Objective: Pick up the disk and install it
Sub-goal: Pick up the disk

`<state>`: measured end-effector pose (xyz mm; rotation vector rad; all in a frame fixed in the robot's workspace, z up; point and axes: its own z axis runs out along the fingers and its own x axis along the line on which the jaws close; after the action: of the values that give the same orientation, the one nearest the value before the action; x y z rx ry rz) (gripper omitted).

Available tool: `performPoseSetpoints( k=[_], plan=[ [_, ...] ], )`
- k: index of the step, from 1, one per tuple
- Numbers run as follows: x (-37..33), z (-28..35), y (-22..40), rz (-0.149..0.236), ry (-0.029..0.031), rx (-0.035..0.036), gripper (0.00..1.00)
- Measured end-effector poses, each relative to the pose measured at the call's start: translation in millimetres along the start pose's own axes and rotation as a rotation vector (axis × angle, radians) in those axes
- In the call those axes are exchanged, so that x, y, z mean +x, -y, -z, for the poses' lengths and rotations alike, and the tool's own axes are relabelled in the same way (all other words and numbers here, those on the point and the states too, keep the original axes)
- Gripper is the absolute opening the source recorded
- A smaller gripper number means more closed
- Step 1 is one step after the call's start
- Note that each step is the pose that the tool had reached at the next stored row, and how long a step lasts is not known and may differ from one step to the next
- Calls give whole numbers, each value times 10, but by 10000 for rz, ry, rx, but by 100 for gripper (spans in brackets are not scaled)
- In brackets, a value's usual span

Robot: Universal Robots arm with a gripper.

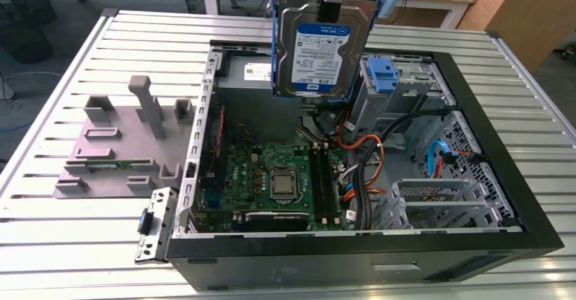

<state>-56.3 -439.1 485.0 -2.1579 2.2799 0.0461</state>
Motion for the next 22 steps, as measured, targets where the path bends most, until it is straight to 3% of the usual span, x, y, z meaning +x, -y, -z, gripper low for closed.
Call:
performPoseSetpoints(
  k=[22],
  plan=[
    [173,3,9,0,0,0,35]
  ],
)
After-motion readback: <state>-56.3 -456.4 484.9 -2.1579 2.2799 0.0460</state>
